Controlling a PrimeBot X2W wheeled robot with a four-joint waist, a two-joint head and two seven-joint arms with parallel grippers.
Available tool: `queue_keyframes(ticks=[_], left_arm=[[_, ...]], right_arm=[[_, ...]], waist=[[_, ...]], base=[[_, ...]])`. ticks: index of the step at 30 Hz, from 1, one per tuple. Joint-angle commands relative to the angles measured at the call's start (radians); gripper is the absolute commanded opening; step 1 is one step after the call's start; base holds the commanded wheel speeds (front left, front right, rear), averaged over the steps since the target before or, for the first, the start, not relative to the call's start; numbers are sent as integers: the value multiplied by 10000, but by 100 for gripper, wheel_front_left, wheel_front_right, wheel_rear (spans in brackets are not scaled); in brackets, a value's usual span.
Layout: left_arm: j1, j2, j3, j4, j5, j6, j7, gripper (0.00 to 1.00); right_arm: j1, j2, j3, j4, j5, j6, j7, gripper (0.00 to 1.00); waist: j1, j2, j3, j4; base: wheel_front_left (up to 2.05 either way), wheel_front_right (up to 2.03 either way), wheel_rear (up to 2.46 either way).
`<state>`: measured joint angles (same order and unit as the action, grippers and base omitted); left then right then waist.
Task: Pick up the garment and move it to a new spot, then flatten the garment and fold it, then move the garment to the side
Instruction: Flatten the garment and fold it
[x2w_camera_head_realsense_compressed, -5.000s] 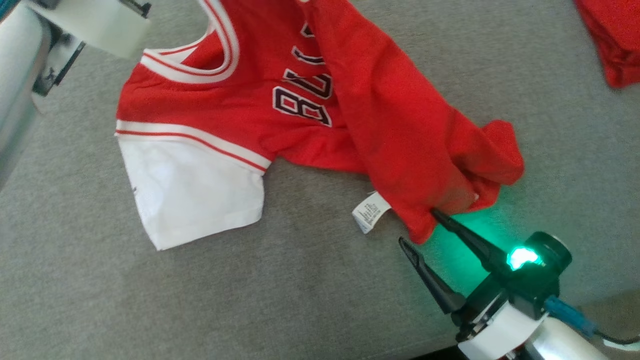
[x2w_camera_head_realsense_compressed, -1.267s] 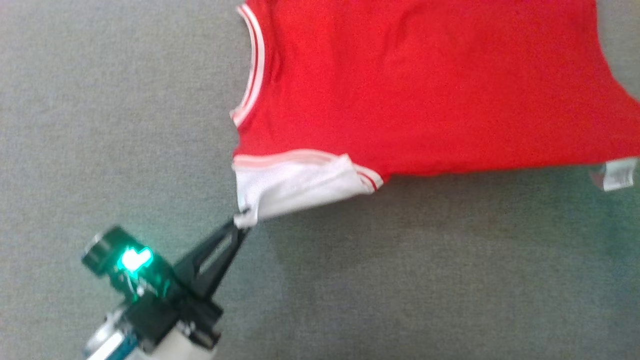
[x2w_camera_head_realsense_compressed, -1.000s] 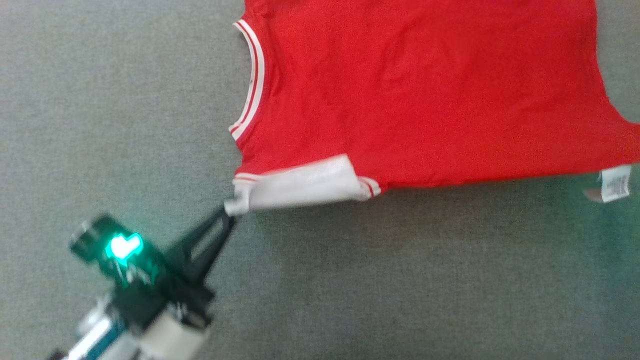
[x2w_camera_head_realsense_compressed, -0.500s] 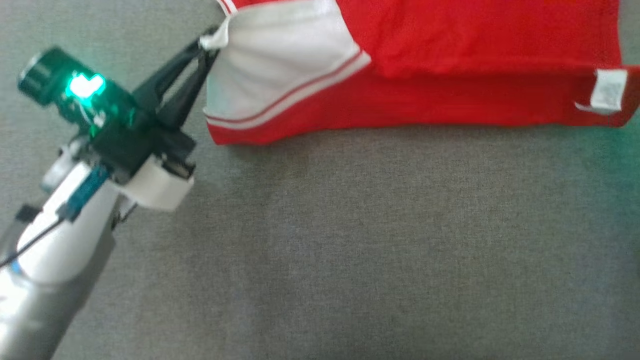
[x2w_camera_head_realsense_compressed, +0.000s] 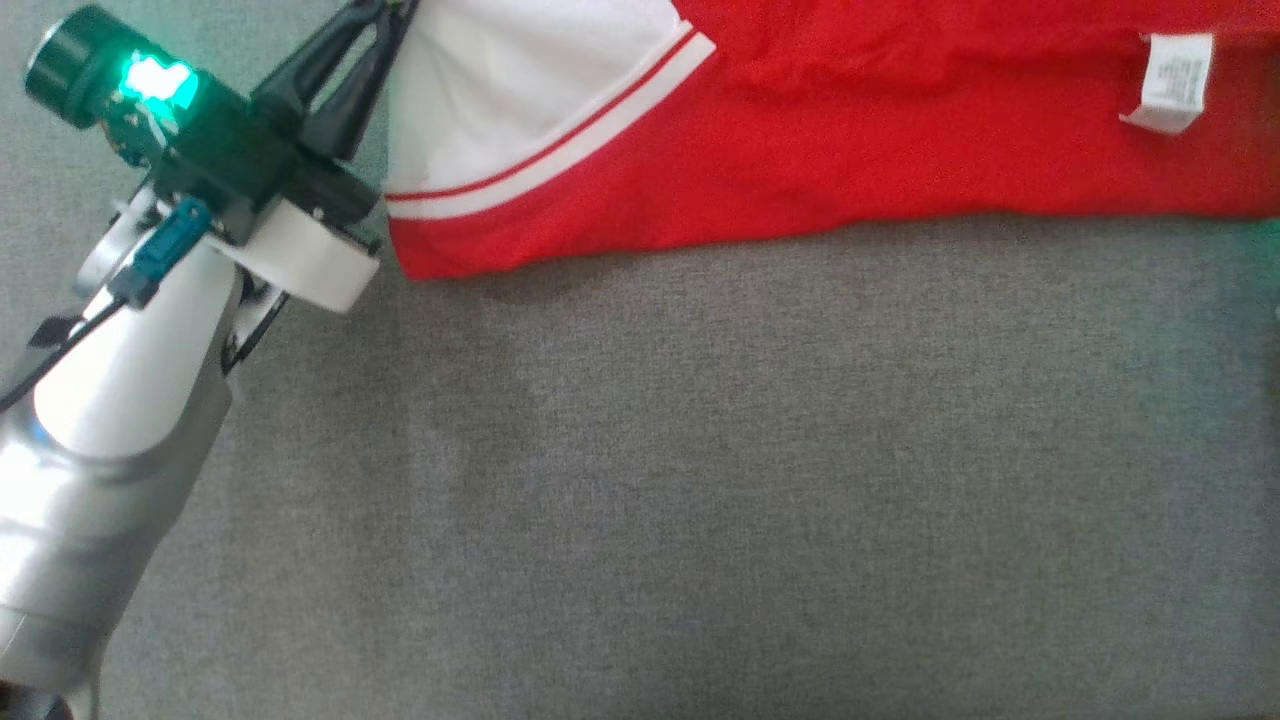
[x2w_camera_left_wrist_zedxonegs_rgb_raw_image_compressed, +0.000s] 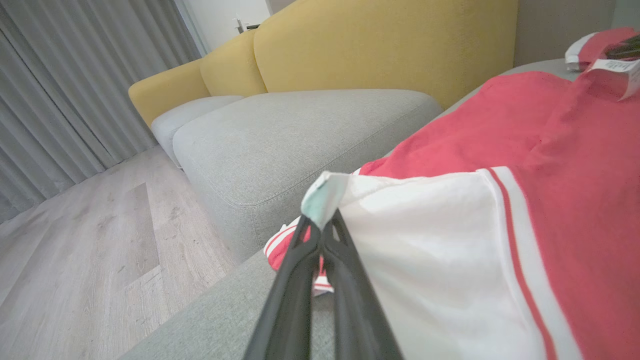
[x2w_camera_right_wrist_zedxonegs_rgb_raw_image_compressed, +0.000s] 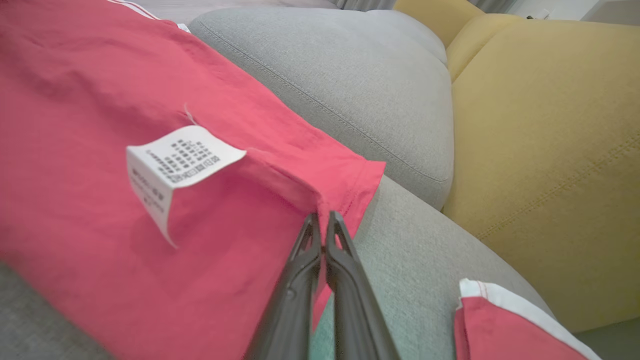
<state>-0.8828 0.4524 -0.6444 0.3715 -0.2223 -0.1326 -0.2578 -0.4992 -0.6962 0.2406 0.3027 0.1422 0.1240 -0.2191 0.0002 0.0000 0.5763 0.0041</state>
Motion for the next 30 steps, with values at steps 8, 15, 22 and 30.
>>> queue_keyframes(ticks=[8,15,22,30], left_arm=[[658,-486,1860,-677,-46,1126,-40,100],[3284,-1888,2829,-1098,-1275,1268,-40,100],[4330,-2514,2939,-157,-1963,1239,61,100],[4333,-2512,2543,875,-2095,980,916,100]], right_arm=[[-530,526,-258,83,-310,67,-420,100],[306,1146,-751,-427,-296,67,-424,100],[814,1433,-1020,-551,-308,67,-425,100],[1016,1537,-1166,-669,-261,67,-426,100]], waist=[[-2,0,-67,17],[-2,0,-533,0],[-2,0,-747,-38],[-2,0,-747,-112]], base=[[0,0,0],[0,0,0],[0,0,0],[0,0,0]])
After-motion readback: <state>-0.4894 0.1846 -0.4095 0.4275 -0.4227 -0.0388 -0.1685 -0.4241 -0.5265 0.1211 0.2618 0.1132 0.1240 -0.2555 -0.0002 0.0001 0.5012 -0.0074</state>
